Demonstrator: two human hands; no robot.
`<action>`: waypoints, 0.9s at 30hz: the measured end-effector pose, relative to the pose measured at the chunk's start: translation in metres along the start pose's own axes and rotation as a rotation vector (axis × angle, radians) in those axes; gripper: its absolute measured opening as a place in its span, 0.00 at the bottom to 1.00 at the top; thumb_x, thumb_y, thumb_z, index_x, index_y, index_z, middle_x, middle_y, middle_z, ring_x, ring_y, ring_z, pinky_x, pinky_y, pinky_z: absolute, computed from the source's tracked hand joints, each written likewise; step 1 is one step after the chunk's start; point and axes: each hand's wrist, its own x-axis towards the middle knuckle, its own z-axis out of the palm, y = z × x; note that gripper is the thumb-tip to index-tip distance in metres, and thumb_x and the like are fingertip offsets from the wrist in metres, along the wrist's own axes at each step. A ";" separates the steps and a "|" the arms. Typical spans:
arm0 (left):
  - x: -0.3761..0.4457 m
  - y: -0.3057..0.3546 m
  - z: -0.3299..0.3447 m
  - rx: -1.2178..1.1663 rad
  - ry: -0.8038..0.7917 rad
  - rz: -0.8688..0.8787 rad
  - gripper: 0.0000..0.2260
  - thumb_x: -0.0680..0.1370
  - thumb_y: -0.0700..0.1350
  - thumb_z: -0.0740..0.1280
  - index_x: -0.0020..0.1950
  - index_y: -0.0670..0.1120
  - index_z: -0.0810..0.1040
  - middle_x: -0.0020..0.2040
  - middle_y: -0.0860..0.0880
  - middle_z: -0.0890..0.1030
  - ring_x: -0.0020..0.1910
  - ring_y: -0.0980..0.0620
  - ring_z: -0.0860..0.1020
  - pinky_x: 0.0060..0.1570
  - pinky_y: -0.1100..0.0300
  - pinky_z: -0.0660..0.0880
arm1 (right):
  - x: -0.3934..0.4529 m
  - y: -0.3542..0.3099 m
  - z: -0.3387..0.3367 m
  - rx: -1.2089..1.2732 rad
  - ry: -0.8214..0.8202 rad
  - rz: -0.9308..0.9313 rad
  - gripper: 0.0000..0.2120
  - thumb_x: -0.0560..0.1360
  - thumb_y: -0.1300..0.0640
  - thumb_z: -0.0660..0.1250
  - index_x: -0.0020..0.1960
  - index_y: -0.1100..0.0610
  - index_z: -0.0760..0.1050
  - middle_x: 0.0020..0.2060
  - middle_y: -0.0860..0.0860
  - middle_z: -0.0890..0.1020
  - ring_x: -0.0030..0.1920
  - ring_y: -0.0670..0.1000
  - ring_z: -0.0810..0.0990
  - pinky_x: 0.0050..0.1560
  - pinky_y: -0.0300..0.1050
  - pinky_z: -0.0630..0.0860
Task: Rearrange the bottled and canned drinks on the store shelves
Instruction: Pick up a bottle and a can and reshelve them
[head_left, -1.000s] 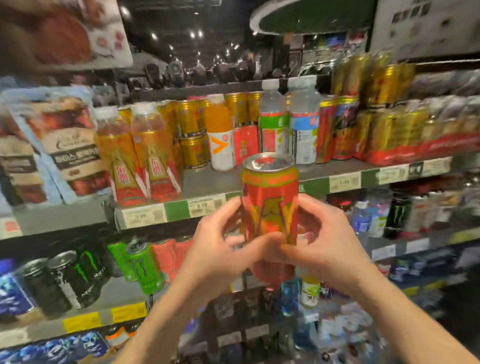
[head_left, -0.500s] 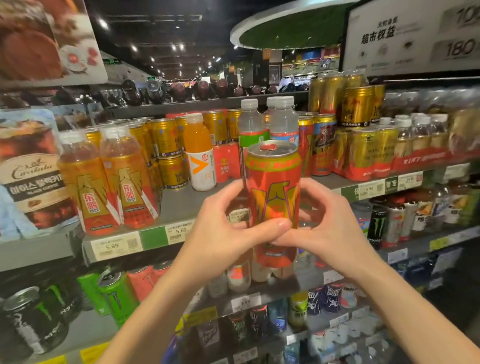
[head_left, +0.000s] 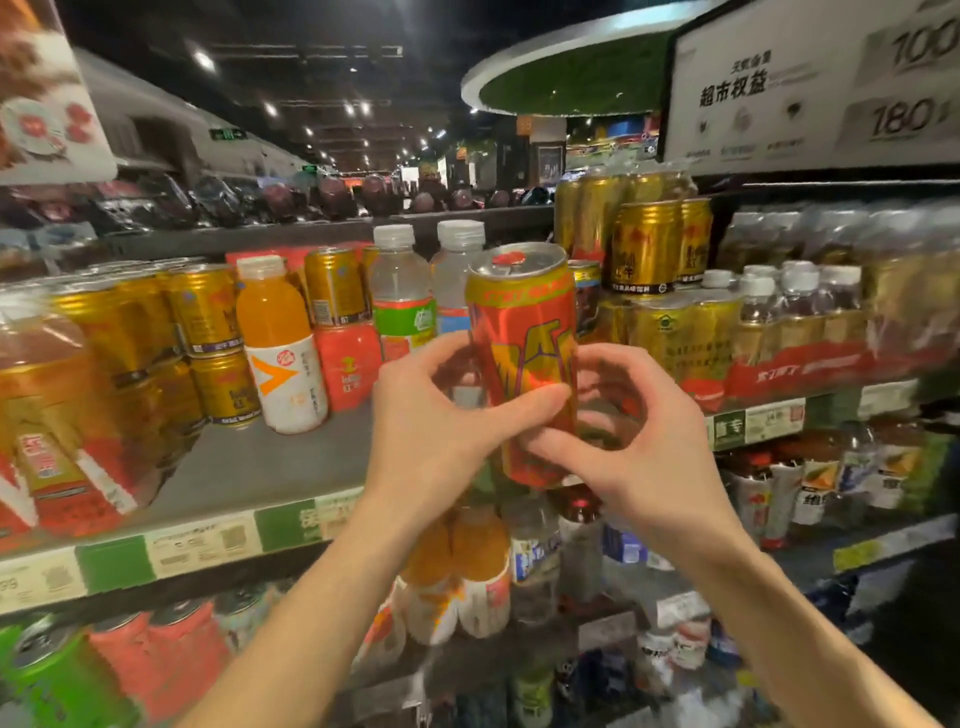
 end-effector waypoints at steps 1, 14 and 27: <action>0.007 0.000 0.011 0.007 0.022 -0.013 0.14 0.66 0.49 0.82 0.49 0.50 0.86 0.44 0.57 0.87 0.48 0.58 0.84 0.56 0.55 0.79 | 0.006 0.006 -0.009 0.000 0.023 0.008 0.27 0.60 0.46 0.83 0.56 0.40 0.76 0.49 0.43 0.82 0.52 0.46 0.83 0.52 0.43 0.81; 0.058 -0.035 0.113 0.264 0.165 -0.144 0.19 0.65 0.52 0.82 0.53 0.51 0.85 0.41 0.58 0.86 0.42 0.64 0.83 0.42 0.72 0.75 | 0.063 0.077 -0.089 0.036 -0.158 -0.226 0.12 0.70 0.64 0.78 0.49 0.58 0.78 0.35 0.50 0.80 0.33 0.47 0.80 0.33 0.30 0.74; 0.064 -0.048 0.133 0.289 0.106 -0.233 0.18 0.70 0.51 0.80 0.57 0.50 0.81 0.49 0.56 0.86 0.49 0.63 0.83 0.55 0.61 0.79 | 0.070 0.100 -0.099 0.157 -0.295 -0.208 0.08 0.70 0.54 0.74 0.47 0.54 0.78 0.35 0.46 0.80 0.36 0.49 0.81 0.35 0.31 0.75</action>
